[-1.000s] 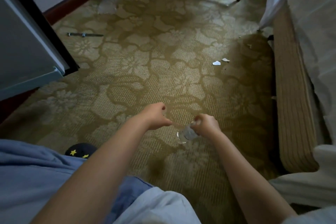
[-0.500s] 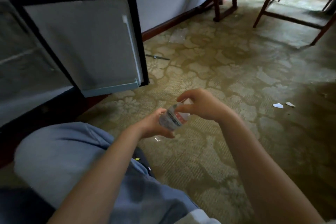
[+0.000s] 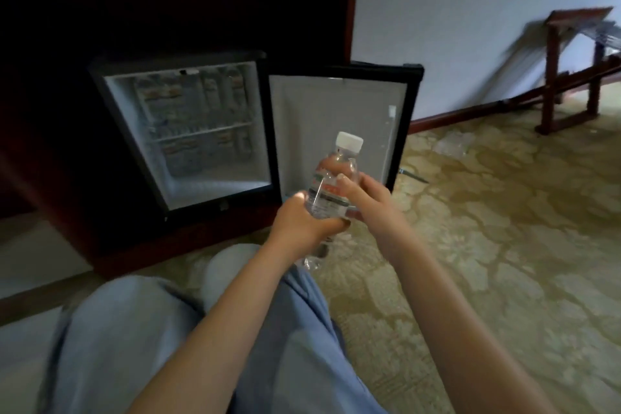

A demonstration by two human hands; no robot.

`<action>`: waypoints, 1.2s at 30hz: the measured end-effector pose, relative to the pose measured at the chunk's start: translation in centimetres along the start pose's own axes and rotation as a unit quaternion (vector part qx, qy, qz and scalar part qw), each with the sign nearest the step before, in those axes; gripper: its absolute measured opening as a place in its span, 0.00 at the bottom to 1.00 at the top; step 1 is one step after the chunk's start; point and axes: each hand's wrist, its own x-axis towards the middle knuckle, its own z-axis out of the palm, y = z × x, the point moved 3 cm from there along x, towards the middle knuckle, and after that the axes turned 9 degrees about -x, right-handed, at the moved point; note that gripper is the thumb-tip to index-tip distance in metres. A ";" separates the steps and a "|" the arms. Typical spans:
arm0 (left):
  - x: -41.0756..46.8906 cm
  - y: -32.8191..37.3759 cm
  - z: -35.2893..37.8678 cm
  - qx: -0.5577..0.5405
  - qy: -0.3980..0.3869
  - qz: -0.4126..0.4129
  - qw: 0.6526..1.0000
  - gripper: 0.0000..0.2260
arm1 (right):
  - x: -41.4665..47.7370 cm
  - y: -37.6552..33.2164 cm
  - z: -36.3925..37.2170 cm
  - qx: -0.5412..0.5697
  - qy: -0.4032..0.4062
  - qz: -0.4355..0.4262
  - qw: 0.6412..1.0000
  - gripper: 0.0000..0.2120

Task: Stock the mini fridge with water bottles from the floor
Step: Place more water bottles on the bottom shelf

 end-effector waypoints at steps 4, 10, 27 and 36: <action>-0.4 0.7 -6.6 0.061 0.095 0.010 0.994 0.12 | 2.9 -3.3 5.5 0.006 -0.073 -0.042 0.996 0.09; -1.4 0.1 -14.9 0.104 0.201 -0.012 0.974 0.10 | 6.2 -6.7 15.3 -0.012 -0.164 -0.083 0.983 0.15; -12.9 -15.4 -29.3 -0.068 0.404 -0.138 0.902 0.18 | 1.2 -0.8 39.7 -0.139 -0.351 -0.062 0.924 0.33; -22.1 -22.8 -32.3 -0.016 0.362 -0.285 0.888 0.34 | -0.9 3.5 44.8 -0.245 -0.398 -0.052 0.882 0.36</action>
